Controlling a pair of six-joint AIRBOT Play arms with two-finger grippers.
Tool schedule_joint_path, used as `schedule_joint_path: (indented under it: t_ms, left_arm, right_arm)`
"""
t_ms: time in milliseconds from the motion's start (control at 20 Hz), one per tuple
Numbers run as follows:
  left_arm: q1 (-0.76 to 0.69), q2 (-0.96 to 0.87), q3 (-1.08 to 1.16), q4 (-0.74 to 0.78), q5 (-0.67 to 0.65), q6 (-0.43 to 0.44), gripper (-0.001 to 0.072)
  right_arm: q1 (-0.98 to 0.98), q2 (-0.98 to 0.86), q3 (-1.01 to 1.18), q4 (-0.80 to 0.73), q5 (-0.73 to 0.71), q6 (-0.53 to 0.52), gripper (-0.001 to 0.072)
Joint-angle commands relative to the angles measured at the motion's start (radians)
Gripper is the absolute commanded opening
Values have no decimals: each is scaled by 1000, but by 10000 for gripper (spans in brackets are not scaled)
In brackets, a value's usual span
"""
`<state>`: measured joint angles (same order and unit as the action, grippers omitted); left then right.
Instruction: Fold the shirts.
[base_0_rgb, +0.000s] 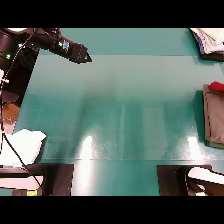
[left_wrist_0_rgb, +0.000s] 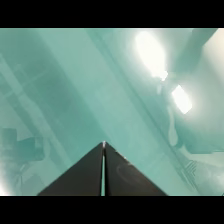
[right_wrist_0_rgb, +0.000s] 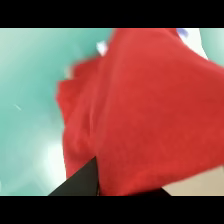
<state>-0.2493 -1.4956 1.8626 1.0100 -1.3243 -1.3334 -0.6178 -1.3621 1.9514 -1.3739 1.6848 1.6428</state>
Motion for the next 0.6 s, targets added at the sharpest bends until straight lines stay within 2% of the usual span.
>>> schedule_joint_path:
  t_ms: [0,50,100,150,200,400,550]
  left_arm:
    - [0,0,0,0,-4,7,23]
    - [0,0,0,0,-4,7,23]
    - [0,0,0,0,-4,7,23]
    - [0,0,0,0,-4,8,23]
    - [0,0,0,0,-5,10,23]
    - [0,0,0,0,-17,26,23]
    - [0,0,0,0,-13,26,24]
  right_arm:
    - [-1,65,-106,-138,93,18,35]
    - [-1,92,-169,-171,97,18,146]
    - [-2,122,-238,-205,99,18,310]
    - [-8,150,-299,-234,98,17,411]
    - [-19,175,-357,-259,95,17,460]
    - [-111,240,-500,-266,97,18,459]
    - [-131,265,-526,-108,60,25,445]
